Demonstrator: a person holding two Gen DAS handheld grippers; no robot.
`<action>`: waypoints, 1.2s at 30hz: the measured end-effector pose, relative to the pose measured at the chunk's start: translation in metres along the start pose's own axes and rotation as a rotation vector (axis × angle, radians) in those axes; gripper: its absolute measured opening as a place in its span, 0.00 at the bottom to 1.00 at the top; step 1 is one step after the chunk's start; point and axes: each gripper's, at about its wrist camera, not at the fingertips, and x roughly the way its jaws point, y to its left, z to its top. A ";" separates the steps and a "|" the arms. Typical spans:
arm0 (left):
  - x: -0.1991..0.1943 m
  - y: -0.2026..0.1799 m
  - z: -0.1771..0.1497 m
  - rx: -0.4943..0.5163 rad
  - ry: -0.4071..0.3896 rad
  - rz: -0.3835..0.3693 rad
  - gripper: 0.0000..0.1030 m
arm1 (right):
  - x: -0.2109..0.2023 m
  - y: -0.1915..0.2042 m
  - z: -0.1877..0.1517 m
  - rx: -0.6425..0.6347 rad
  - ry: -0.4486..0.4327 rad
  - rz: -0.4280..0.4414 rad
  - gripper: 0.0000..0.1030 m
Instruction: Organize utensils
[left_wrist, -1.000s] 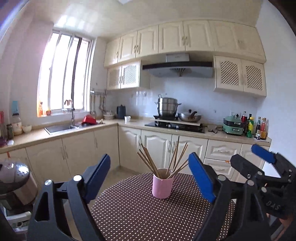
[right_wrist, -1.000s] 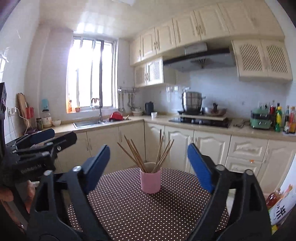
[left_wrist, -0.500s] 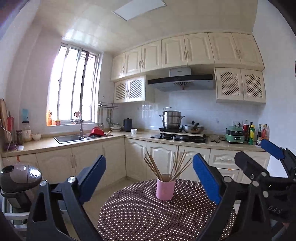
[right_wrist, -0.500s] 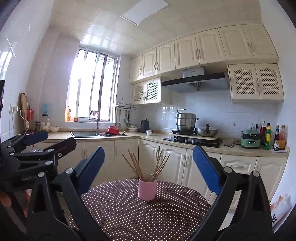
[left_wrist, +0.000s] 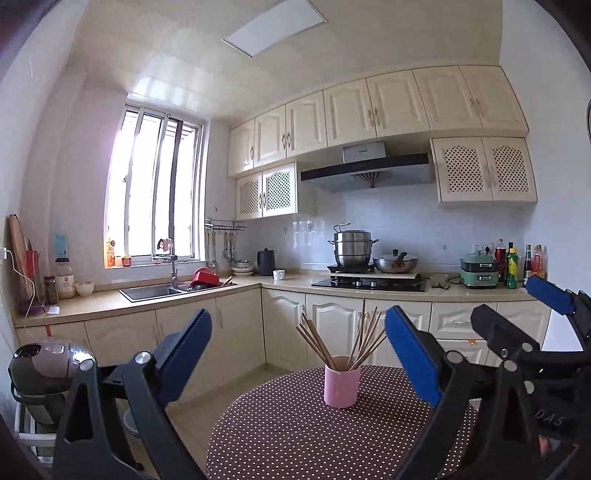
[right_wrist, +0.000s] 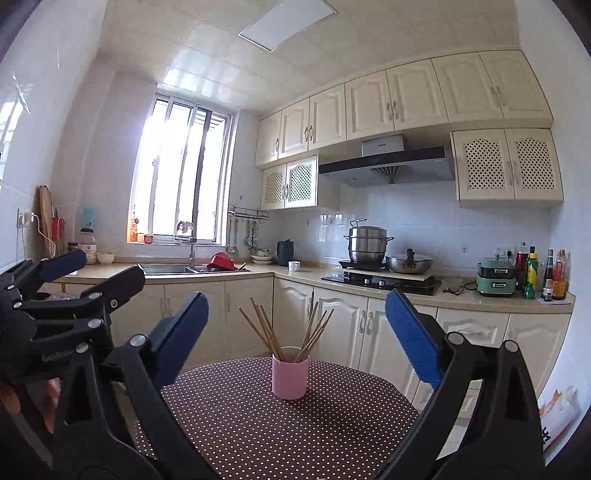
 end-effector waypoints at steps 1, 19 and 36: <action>0.000 0.000 -0.001 -0.002 0.001 -0.002 0.90 | 0.000 0.000 0.000 0.000 0.000 0.000 0.92; 0.004 0.000 -0.004 0.008 -0.005 0.005 0.90 | 0.003 -0.001 -0.002 0.015 0.018 0.004 0.92; 0.005 0.001 -0.006 0.007 -0.007 0.005 0.90 | 0.003 0.001 -0.003 0.017 0.022 0.003 0.92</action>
